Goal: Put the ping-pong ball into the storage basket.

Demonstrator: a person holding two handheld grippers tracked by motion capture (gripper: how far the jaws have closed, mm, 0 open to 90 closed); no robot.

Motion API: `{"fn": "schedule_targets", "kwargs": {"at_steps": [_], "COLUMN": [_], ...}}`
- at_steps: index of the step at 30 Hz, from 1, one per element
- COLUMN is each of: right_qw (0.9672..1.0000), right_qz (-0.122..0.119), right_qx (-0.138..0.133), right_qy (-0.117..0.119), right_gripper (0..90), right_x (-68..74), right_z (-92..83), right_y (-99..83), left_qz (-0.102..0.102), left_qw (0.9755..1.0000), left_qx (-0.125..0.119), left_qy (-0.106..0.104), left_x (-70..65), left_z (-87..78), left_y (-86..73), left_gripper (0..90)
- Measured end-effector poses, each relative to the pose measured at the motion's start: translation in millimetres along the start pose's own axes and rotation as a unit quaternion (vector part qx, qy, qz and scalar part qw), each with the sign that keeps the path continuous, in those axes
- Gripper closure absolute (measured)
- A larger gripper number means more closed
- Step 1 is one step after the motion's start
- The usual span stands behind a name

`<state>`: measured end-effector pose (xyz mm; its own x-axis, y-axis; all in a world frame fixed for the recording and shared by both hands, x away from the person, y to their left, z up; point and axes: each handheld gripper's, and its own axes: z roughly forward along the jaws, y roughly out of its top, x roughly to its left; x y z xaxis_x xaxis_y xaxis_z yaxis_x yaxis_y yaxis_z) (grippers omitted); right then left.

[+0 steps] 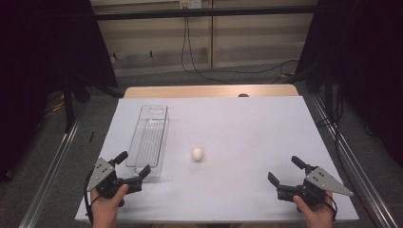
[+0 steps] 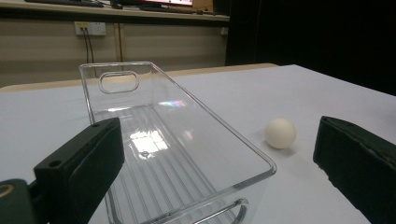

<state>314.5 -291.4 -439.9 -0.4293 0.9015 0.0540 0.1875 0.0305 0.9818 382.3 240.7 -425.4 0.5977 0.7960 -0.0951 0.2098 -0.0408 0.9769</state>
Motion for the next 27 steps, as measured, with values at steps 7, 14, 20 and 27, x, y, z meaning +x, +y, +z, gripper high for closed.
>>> {"fn": "schedule_targets", "kwargs": {"at_steps": [7,14,20,27], "right_qw": [1.0000,1.0000,1.0000,1.0000], "right_qz": [0.002,0.002,0.001,0.003], "right_qx": [0.001,0.000,0.001,-0.001], "right_qy": [0.000,0.001,0.003,0.001], "right_gripper": [0.1,0.2,0.2,0.2], "right_x": [-0.3,-0.2,-0.4,0.2], "right_z": [-0.8,-0.9,-0.6,-0.8], "right_y": [0.2,0.5,0.4,0.6], "left_qz": [0.004,0.002,0.001,0.003], "left_qw": [1.0000,1.0000,1.0000,0.9999], "left_qx": [0.004,0.002,0.007,0.011], "left_qy": [0.001,-0.002,-0.002,-0.001], "left_x": [0.8,-1.1,-5.3,-8.9], "left_z": [0.0,1.4,3.1,5.4], "left_y": [0.6,1.8,3.8,6.8], "left_gripper": [2.0,2.0,2.0,2.0]}}
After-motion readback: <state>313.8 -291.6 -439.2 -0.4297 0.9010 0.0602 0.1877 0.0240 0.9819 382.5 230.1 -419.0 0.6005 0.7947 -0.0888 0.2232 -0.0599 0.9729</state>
